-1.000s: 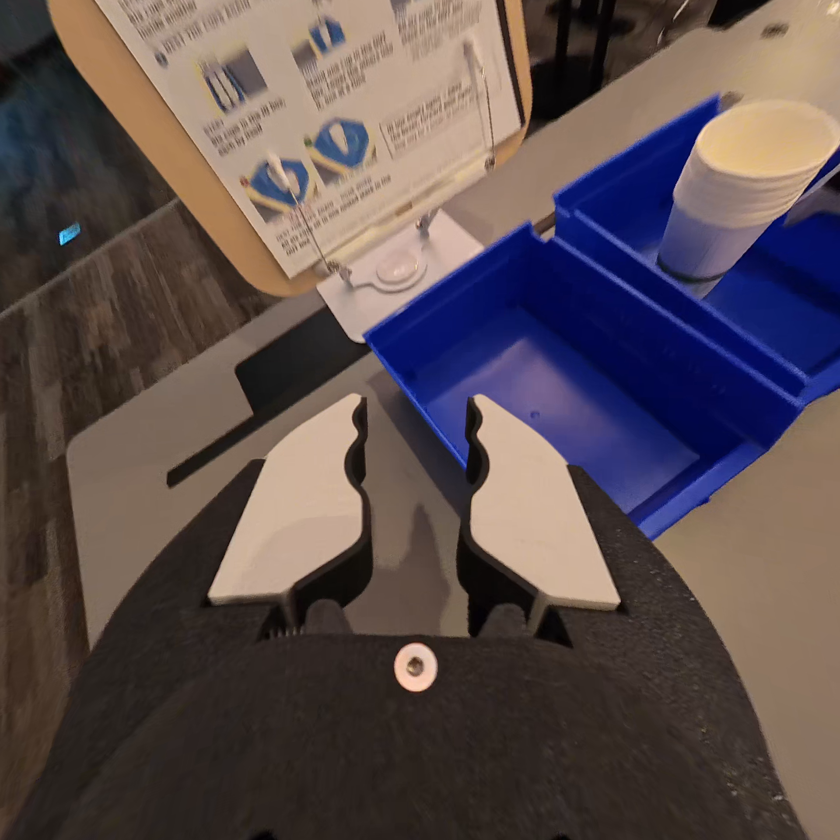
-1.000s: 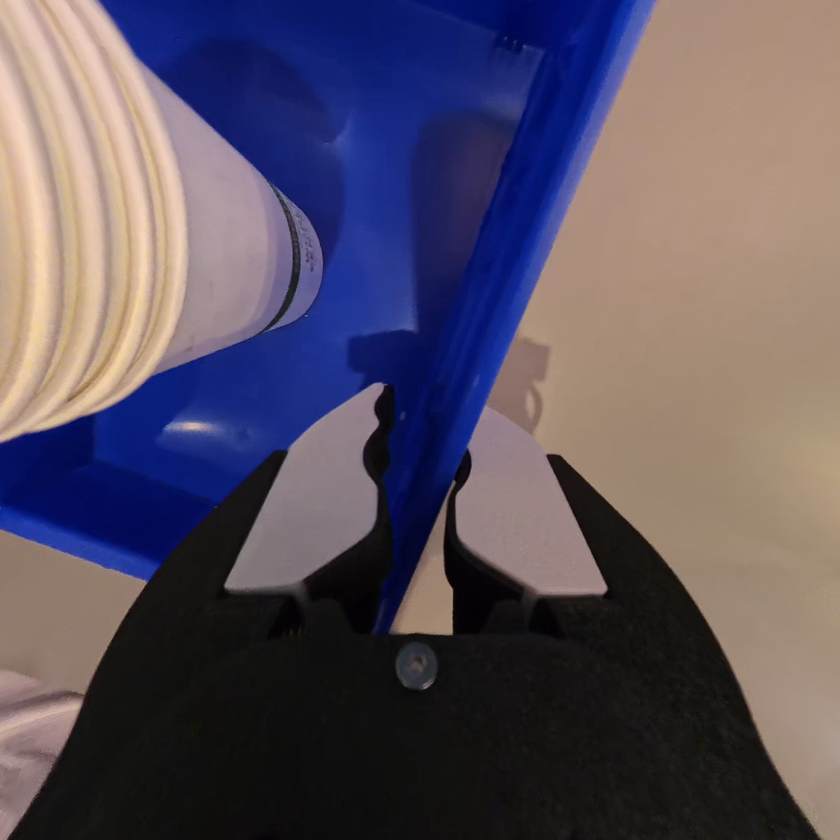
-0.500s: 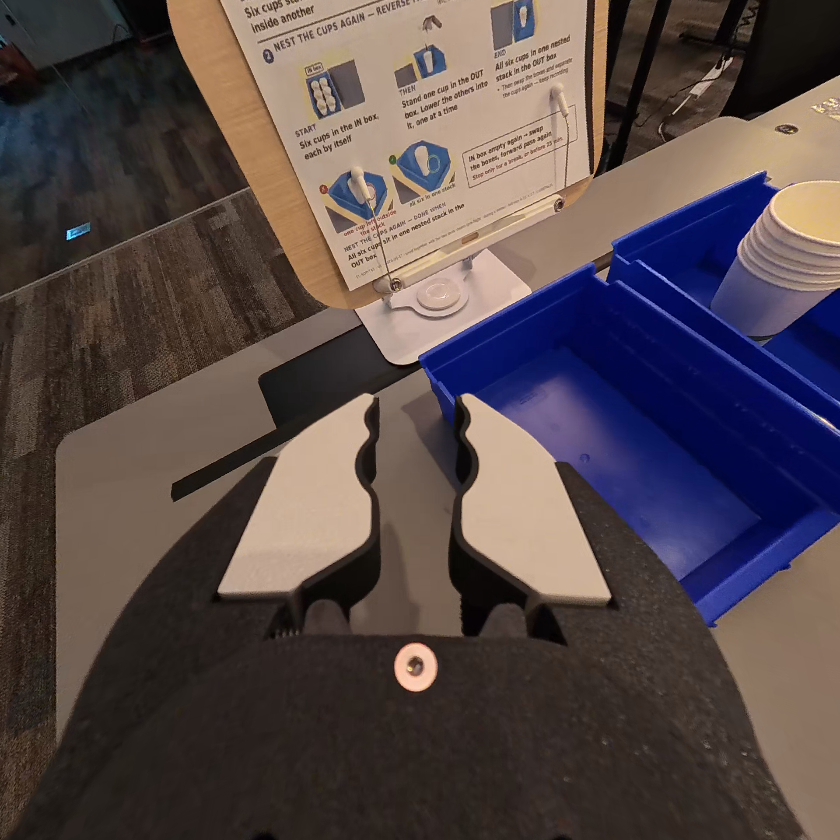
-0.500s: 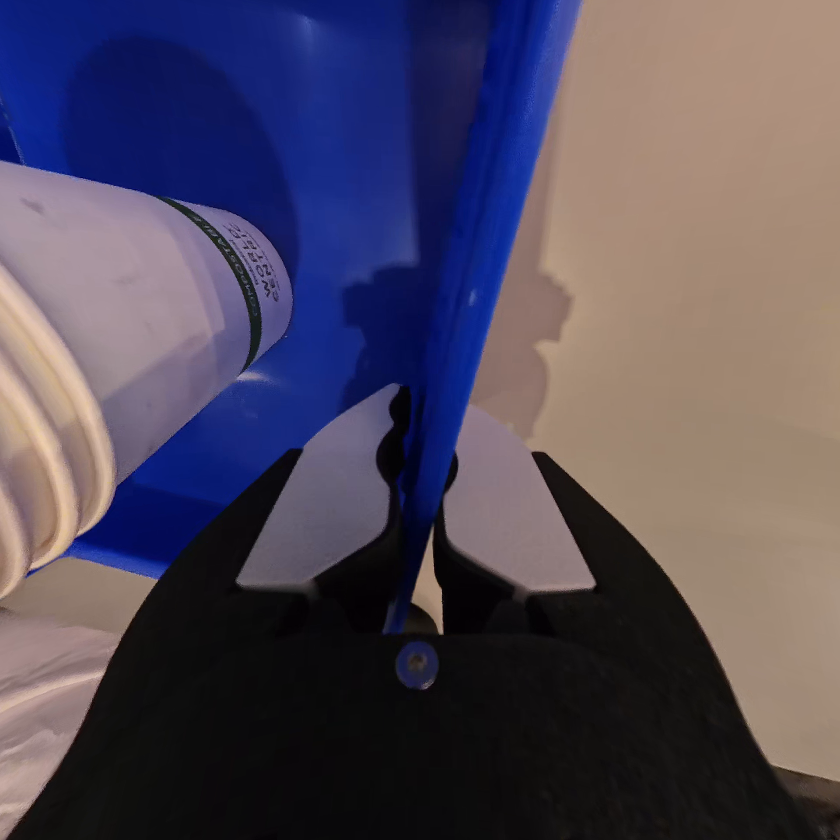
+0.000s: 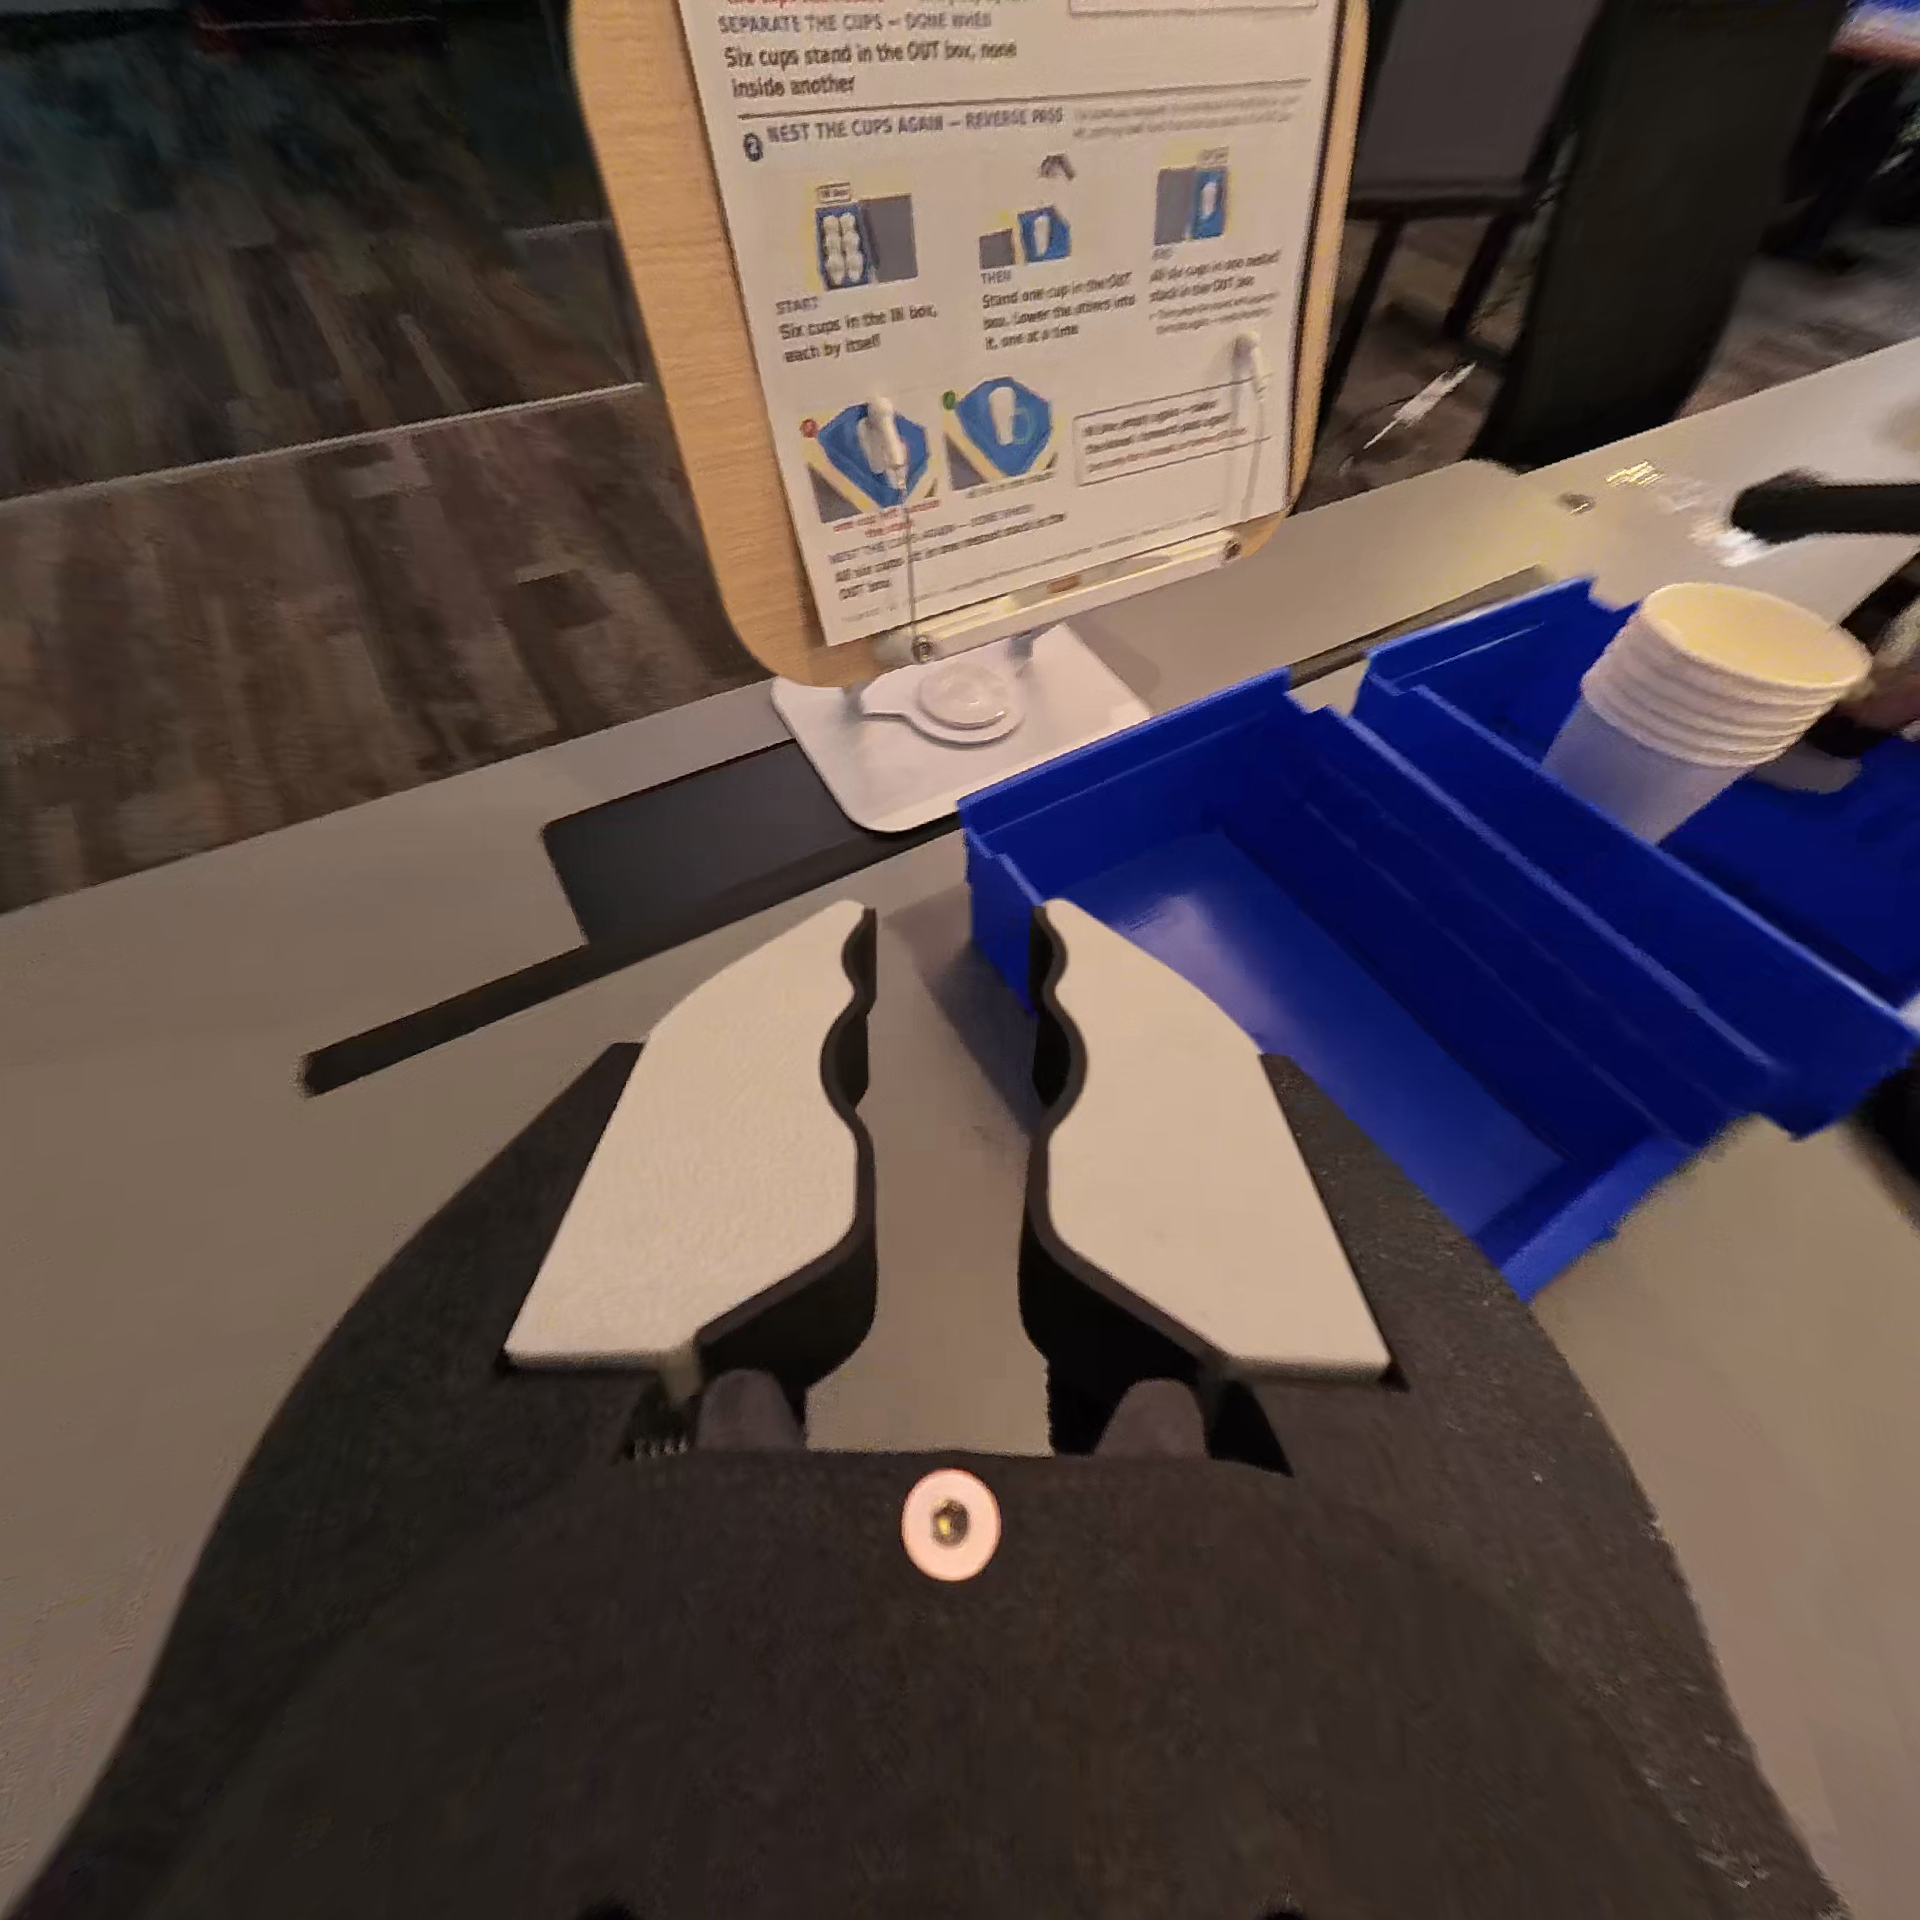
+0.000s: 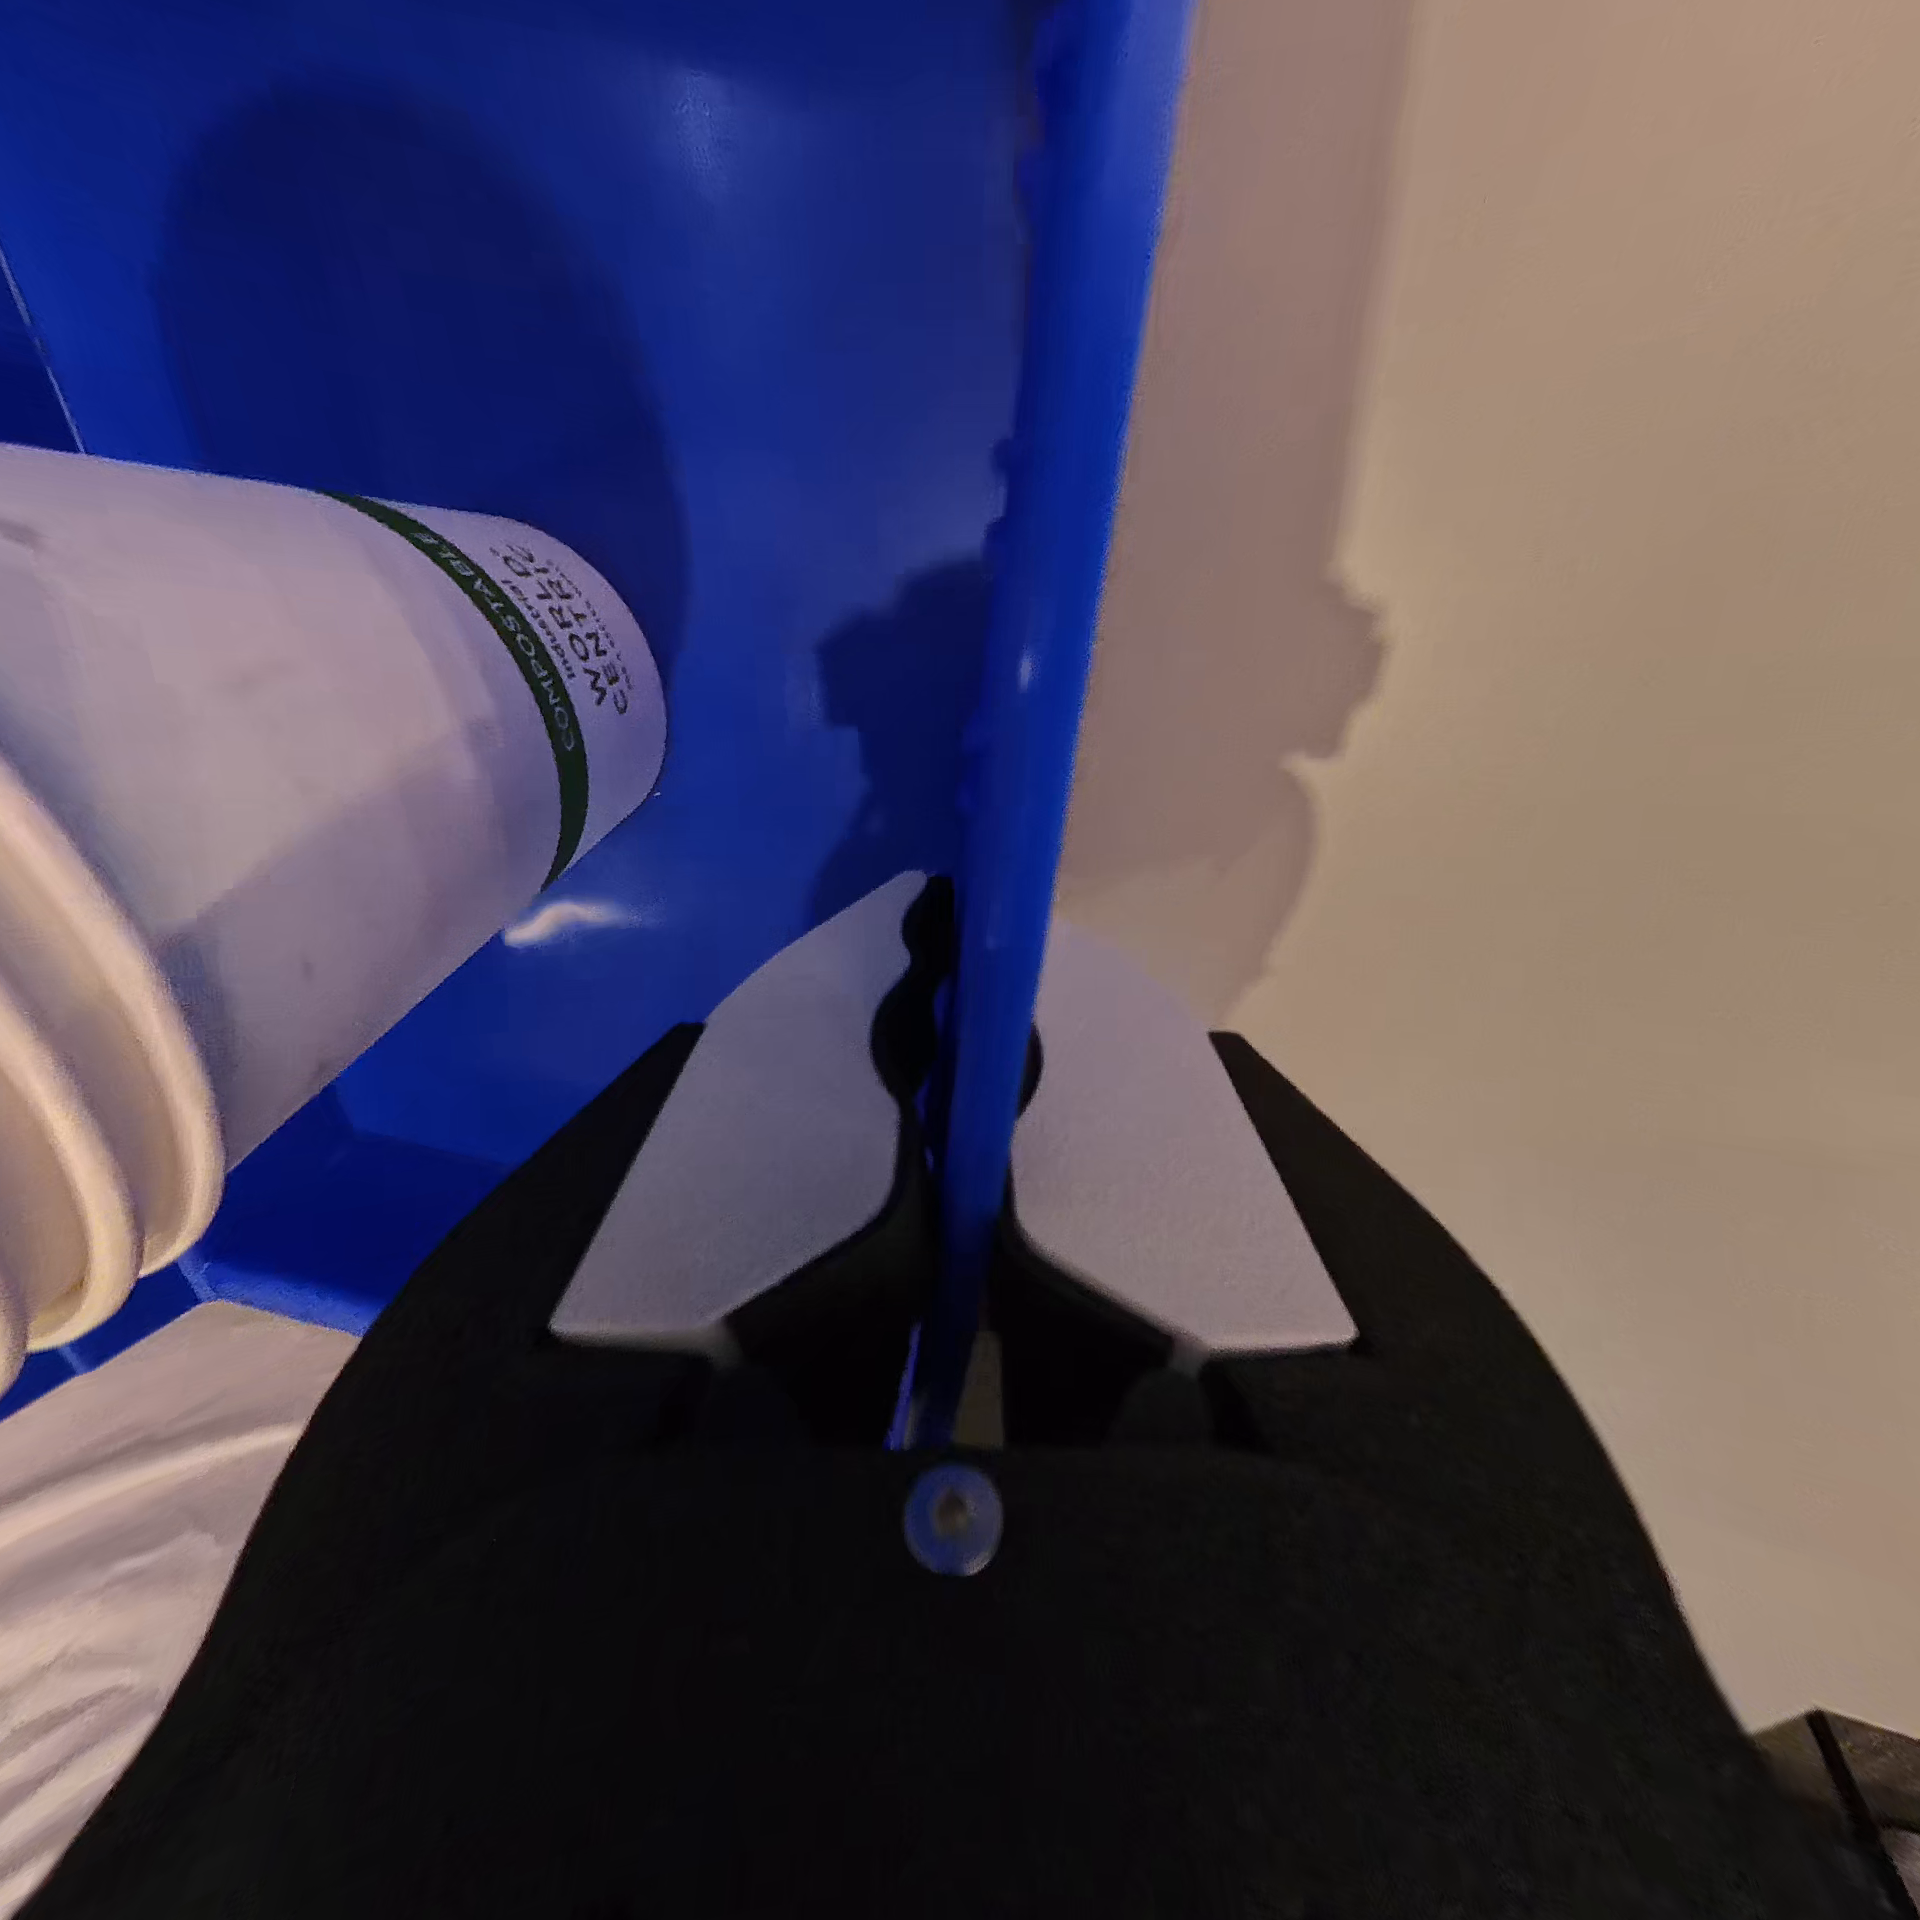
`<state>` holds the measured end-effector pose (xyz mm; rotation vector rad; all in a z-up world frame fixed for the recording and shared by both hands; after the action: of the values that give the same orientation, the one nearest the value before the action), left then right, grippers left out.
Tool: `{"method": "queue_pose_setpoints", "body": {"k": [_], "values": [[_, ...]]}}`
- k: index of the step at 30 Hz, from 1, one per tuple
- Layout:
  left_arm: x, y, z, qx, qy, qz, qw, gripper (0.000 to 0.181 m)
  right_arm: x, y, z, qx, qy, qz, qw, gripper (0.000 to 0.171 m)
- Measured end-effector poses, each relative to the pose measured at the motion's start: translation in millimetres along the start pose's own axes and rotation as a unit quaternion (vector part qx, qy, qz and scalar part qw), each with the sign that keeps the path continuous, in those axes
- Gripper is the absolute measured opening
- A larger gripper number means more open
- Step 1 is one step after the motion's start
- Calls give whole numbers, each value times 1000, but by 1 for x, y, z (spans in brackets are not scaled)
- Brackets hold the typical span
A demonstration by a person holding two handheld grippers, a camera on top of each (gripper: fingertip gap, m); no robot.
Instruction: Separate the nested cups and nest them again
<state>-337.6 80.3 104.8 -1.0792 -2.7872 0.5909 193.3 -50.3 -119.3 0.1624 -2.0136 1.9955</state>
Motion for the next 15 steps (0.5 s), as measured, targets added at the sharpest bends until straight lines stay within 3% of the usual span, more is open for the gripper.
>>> {"method": "queue_pose_setpoints", "body": {"k": [4,8,15], "values": [[31,-20,2,-15,-28,-48,998,24,-6,-18,10,-5,6,-13,1000,5],[59,-41,9,-15,-36,-111,993,25,-4,-59,14,-15,0,14,1000,5],[74,-70,14,-15,-38,-167,985,25,77,-135,-14,-34,-59,58,996,5]]}}
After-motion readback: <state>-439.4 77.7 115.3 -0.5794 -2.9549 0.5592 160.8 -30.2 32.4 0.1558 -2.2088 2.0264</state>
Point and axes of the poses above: each gripper's, where its closed fingertips meet, y out along the fingers, z out of its underside, x = y × z across the jaws, the point moved 1 cm from there along -y, back along the fingers, and after that the axes turned 3 degrees about -z, right-handed, at the moved point
